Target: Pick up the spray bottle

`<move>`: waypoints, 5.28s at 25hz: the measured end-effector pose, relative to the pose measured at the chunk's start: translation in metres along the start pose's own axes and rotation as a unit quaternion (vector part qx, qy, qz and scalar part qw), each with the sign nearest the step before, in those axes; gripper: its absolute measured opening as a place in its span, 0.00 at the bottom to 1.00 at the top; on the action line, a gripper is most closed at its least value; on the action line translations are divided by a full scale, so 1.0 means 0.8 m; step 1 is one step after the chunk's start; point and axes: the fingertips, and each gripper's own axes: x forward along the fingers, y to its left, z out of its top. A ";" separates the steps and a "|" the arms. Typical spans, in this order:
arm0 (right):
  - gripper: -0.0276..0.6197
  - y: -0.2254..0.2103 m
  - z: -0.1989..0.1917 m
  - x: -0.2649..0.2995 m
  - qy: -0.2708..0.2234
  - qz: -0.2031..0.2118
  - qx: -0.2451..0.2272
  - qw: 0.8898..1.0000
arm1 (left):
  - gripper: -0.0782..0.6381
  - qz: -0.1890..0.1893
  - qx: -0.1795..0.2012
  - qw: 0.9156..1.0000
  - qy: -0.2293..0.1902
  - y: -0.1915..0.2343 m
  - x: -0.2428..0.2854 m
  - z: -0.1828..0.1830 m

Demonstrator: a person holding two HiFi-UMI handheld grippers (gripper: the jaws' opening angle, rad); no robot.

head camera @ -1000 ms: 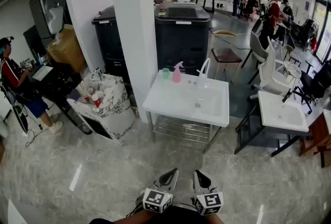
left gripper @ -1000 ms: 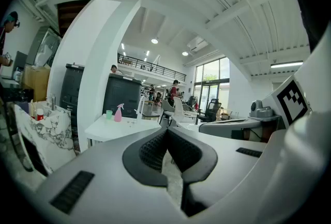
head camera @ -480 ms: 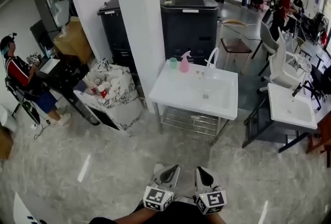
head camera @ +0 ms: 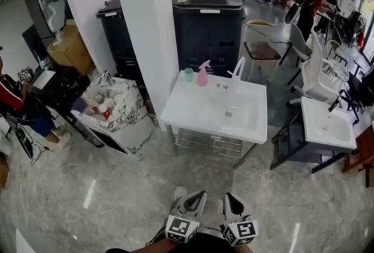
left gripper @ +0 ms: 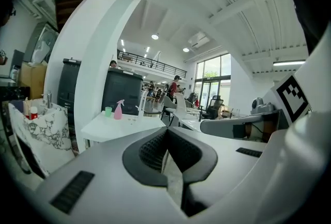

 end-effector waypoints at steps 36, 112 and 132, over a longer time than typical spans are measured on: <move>0.04 0.032 0.133 0.463 -0.010 -0.023 -0.025 0.999 | 0.13 -0.033 -0.019 0.999 -0.023 0.423 0.226 0.146; 0.28 -0.345 0.096 1.067 0.119 0.043 -0.072 0.989 | 0.13 0.102 -0.067 0.990 0.070 0.657 0.685 0.142; 0.26 -0.285 0.188 0.946 0.053 0.025 -0.064 0.996 | 0.13 0.081 -0.053 0.995 0.019 0.634 0.630 0.184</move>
